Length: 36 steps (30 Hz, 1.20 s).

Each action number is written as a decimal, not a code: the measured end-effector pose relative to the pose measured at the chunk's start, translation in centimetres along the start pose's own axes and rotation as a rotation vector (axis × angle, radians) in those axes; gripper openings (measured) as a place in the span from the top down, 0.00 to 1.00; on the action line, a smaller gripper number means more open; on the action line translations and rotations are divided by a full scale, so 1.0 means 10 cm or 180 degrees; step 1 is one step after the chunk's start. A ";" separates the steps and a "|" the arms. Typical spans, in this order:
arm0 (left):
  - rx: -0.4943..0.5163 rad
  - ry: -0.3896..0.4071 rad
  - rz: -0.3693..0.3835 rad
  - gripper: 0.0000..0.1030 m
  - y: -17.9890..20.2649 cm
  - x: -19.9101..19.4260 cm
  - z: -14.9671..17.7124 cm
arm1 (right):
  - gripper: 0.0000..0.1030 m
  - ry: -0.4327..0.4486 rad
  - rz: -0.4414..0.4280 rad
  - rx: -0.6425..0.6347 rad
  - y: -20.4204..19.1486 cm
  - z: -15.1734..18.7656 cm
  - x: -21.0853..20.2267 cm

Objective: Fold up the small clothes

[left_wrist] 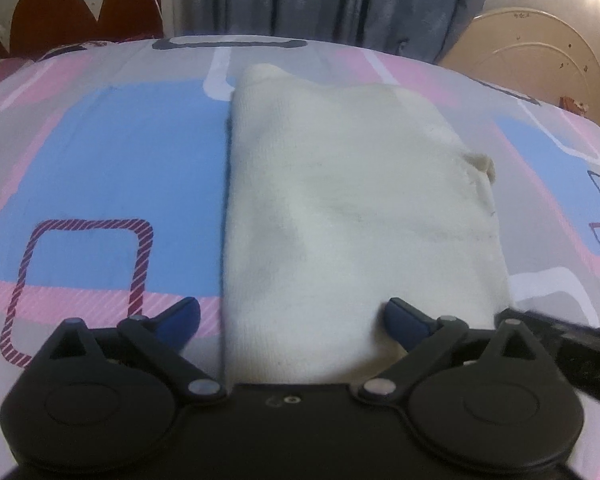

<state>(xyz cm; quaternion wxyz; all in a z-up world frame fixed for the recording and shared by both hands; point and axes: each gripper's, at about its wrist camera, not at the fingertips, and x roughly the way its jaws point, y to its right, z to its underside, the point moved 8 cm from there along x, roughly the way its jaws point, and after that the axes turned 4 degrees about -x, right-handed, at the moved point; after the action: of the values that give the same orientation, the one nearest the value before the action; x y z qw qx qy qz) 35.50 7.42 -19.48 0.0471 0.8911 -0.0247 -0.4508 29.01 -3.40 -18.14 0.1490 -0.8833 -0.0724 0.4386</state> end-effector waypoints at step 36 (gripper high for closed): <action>0.0329 -0.0007 -0.0304 0.04 0.10 -0.06 -0.05 | 0.91 0.0128 0.0225 -0.0111 0.15 -0.20 0.19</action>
<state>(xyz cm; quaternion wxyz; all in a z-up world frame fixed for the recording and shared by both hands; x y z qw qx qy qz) 35.52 6.55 -18.61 -0.0206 0.8920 -0.0055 -0.4516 31.80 -4.77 -18.94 0.1195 -0.8964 -0.0458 0.4244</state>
